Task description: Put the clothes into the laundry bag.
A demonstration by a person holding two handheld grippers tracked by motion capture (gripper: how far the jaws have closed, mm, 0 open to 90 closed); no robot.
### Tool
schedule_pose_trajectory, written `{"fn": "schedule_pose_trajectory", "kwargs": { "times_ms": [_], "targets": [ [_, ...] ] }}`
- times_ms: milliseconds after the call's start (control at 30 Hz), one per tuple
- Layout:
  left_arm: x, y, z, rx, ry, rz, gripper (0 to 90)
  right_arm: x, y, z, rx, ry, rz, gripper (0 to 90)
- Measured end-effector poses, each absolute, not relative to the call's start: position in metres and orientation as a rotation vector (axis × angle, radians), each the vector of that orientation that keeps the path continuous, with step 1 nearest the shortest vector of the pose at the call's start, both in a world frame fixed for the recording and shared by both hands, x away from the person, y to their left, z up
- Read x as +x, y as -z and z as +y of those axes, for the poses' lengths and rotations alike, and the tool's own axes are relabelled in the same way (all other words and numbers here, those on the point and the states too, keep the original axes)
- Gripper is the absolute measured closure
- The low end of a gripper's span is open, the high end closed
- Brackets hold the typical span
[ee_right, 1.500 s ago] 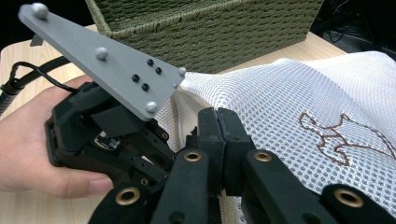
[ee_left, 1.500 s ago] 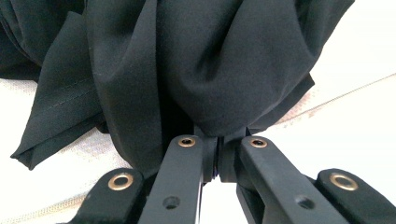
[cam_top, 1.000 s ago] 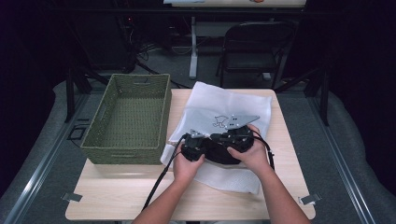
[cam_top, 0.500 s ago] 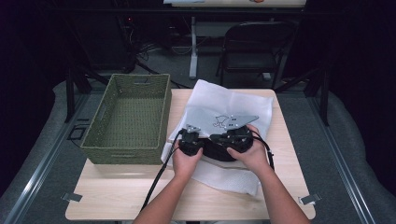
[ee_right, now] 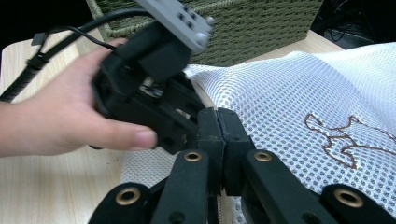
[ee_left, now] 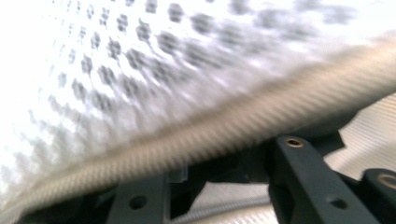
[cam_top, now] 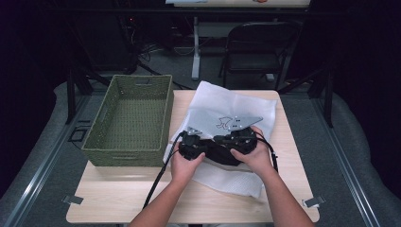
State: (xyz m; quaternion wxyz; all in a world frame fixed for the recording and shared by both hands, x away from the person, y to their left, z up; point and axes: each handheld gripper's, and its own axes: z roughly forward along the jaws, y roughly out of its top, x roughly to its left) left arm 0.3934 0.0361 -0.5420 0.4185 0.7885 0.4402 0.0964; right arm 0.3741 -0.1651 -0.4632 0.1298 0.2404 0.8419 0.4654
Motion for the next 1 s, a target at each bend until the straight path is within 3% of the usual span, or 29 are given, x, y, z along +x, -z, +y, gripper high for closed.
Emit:
{"fn": "schedule_pose_trajectory", "kwargs": {
  "times_ms": [467, 1000],
  "targets": [
    [0.372, 0.537, 0.061, 2.013, -0.278, 1.097, 52.0, 0.374, 0.463, -0.165, 0.701, -1.352, 2.445, 89.3],
    [0.369, 0.552, 0.062, 2.014, -0.271, 1.138, 49.3, 0.374, 0.463, -0.167, 0.705, -1.361, 2.440, 89.3]
  ]
}}
